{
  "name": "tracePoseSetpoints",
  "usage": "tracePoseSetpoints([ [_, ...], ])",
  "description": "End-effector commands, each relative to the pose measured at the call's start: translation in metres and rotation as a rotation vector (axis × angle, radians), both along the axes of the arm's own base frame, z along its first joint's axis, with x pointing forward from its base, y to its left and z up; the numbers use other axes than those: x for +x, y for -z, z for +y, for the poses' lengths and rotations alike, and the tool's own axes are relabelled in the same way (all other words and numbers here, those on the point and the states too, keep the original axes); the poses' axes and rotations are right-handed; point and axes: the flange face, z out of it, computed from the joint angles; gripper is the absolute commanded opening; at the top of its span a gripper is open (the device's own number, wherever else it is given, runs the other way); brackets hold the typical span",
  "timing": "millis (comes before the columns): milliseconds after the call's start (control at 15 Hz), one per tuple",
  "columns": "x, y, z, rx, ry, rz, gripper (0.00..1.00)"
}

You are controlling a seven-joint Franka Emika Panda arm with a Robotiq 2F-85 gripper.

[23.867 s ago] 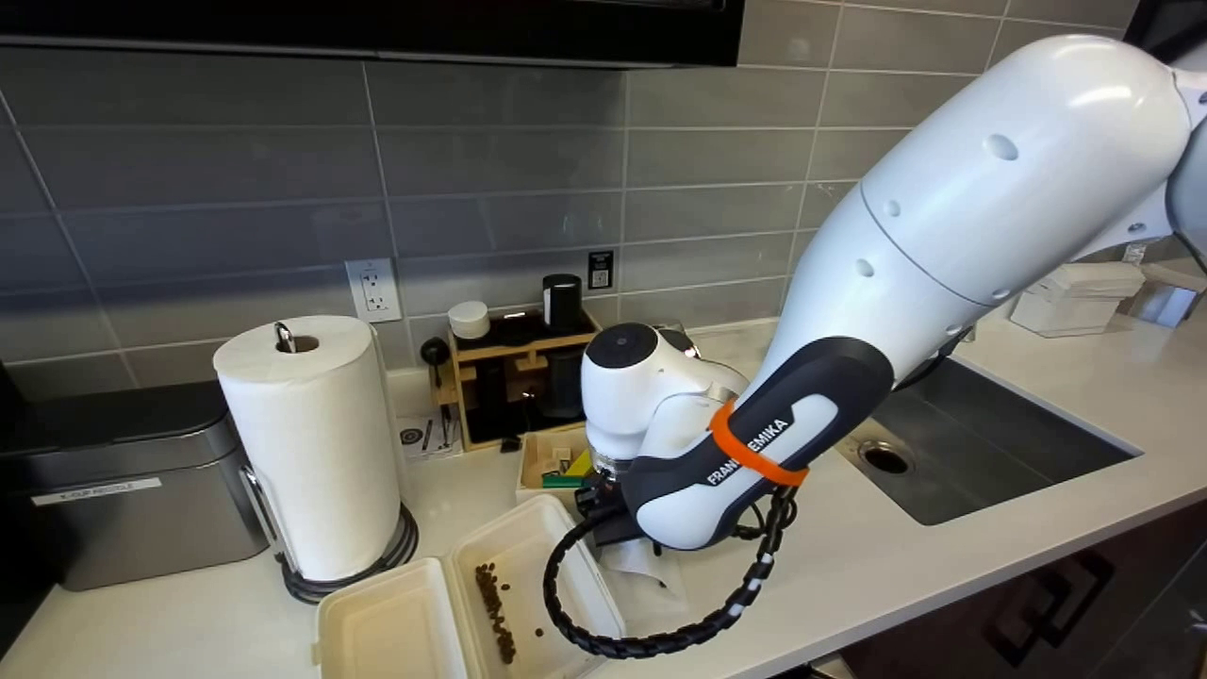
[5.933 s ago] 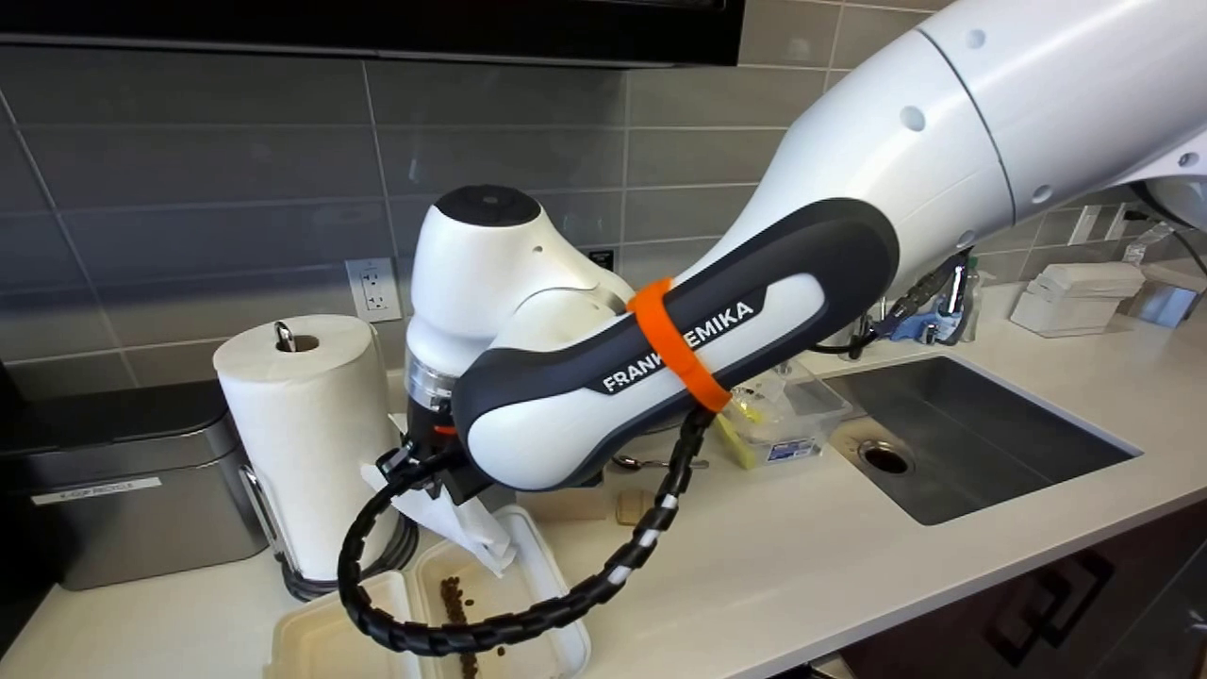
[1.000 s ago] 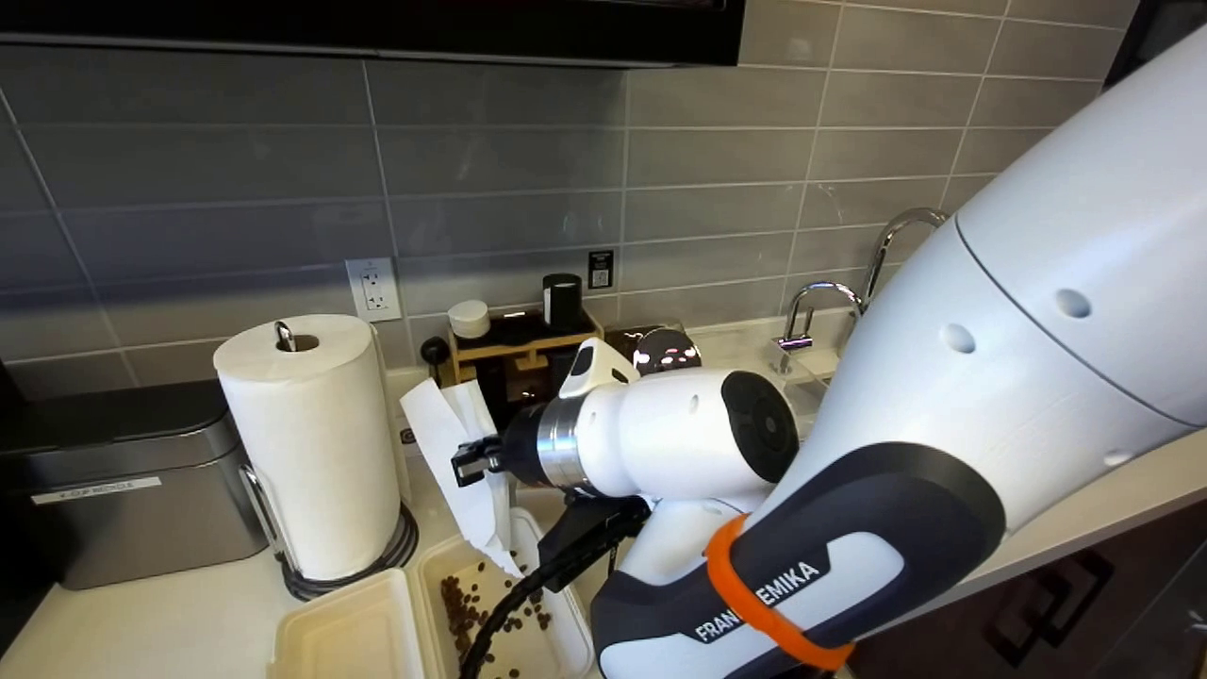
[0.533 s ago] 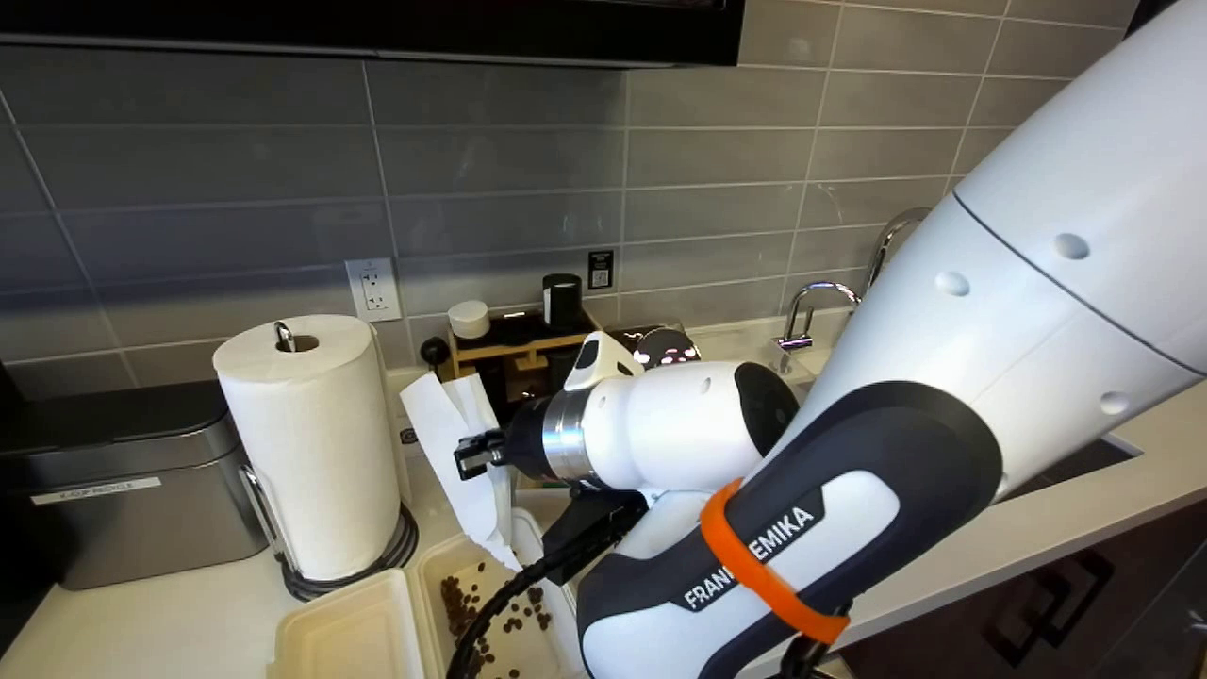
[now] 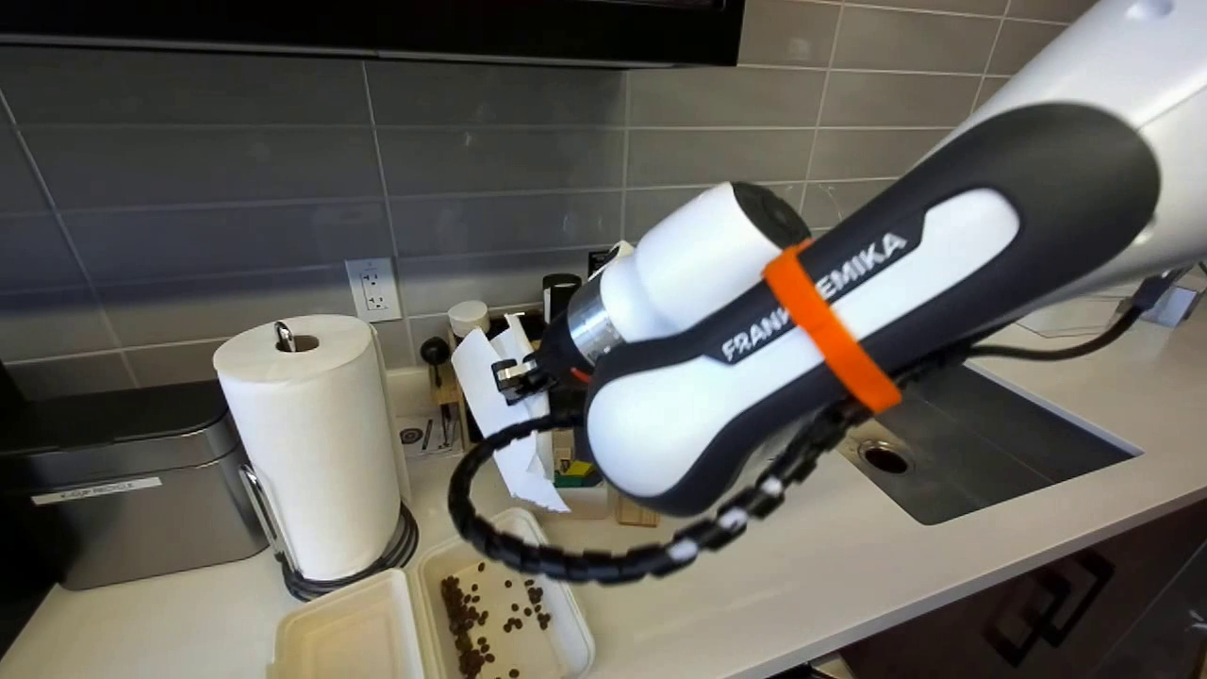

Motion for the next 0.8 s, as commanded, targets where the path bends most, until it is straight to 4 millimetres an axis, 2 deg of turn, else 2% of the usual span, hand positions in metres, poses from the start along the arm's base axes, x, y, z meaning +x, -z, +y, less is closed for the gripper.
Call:
tracePoseSetpoints([
  [0,0.001,-0.027,-0.034,0.011,0.064,0.194,0.00],
  [200,0.010,-0.040,-0.061,-0.036,0.170,0.328,0.00],
  [333,0.004,-0.041,-0.075,-0.043,0.217,0.437,0.00],
  [533,-0.015,-0.029,-0.088,-0.061,0.279,0.581,0.00],
  [733,-0.043,-0.004,-0.108,-0.072,0.357,0.721,0.00],
])
